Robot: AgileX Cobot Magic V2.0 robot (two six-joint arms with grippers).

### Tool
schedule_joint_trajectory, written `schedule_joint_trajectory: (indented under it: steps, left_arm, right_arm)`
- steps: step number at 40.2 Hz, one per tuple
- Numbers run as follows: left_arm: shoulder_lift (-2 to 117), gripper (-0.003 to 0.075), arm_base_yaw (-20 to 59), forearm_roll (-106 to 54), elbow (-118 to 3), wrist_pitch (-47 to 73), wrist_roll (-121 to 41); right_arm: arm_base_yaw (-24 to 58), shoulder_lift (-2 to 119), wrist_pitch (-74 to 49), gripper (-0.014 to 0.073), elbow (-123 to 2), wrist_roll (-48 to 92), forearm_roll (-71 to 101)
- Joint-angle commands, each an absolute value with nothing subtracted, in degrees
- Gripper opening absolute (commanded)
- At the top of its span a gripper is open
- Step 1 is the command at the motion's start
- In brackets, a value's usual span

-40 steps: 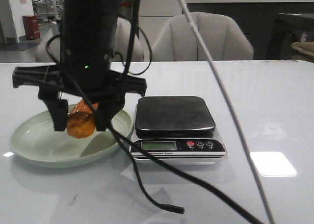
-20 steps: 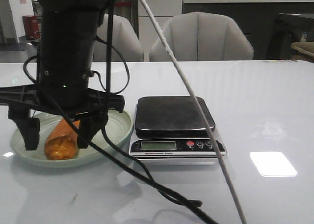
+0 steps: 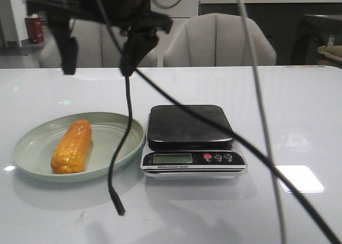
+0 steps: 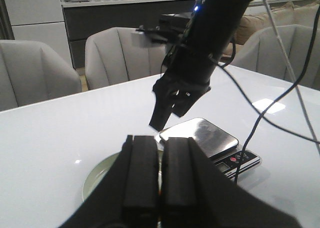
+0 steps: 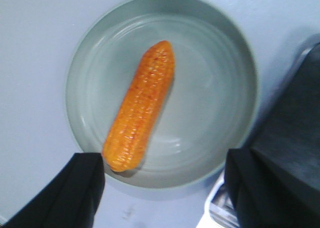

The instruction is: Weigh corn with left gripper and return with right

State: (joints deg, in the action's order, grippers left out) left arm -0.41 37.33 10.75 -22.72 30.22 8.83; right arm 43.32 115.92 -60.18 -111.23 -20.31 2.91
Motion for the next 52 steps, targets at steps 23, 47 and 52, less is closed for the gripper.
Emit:
schedule_joint_trajectory:
  steps: [23, 47, 52]
  left_arm:
    - [-0.3, 0.0114, 37.2, 11.0, -24.0, 25.7, 9.1]
    - [-0.3, 0.0114, 37.2, 11.0, -24.0, 25.7, 9.1]
    - [-0.3, 0.0114, 37.2, 11.0, -24.0, 25.7, 9.1]
  right_arm:
    - [24.1, 79.9, -55.7, 0.0597, -81.6, 4.1, 11.7]
    - [23.7, 41.3, -35.6, 0.0597, -43.7, 7.7, 11.6]
    - [23.7, 32.4, -32.1, 0.0597, -37.6, 9.6, 11.6]
